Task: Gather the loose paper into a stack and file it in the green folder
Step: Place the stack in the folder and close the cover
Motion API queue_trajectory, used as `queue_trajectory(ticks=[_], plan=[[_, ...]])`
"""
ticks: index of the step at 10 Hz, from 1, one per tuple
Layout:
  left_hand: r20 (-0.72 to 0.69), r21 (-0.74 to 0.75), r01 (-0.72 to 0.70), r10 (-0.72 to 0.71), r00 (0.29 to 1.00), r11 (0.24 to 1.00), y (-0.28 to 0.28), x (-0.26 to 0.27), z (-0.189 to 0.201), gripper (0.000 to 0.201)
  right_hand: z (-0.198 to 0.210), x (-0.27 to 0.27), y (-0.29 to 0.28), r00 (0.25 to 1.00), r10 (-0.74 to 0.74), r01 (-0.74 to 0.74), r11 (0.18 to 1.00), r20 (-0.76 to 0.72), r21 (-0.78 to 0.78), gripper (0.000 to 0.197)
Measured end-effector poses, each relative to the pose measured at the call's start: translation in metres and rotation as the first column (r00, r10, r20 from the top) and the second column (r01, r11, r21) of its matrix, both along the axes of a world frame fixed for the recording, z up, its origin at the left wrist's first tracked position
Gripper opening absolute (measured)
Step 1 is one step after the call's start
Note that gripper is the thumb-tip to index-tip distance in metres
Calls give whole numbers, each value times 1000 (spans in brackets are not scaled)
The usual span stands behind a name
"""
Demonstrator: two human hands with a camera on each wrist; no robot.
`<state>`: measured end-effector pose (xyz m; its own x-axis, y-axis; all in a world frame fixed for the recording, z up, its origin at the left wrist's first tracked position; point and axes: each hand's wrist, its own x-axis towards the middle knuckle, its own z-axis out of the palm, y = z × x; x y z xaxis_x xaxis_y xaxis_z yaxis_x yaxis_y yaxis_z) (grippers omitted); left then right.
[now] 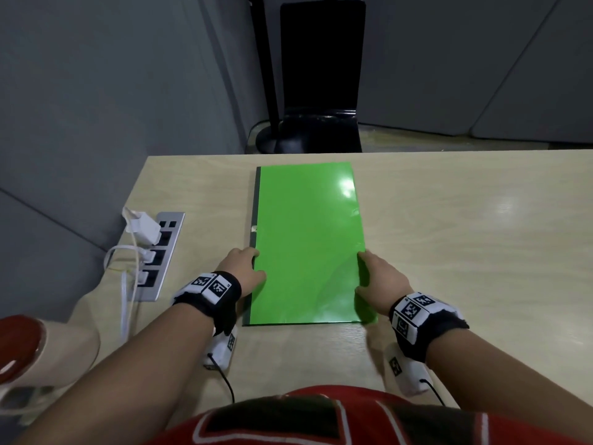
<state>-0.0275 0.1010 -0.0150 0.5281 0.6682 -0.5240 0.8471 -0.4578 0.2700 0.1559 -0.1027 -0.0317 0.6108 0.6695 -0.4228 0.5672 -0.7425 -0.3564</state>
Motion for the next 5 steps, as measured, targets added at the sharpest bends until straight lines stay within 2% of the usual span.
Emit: queue_trajectory(ticks=[2, 3, 4, 5], plan=[[43, -24, -38, 39, 998, 999, 0, -7, 3, 66, 7, 5, -9, 996, -14, 20, 998, -88, 65, 84], [104, -59, -93, 99, 990, 994, -11, -20, 7, 70, 25, 14, -22, 993, -16, 30, 993, -119, 118, 77], [108, -84, -84, 93, 990, 993, -35, -43, 13, 64, 64, 34, -44, 995, 6, 11, 986, -99, 165, 75], [71, -93, 9, -3, 997, 996, -69, -73, 15, 45, 117, 52, -79, 998, 30, -12, 961, -63, 276, 75]])
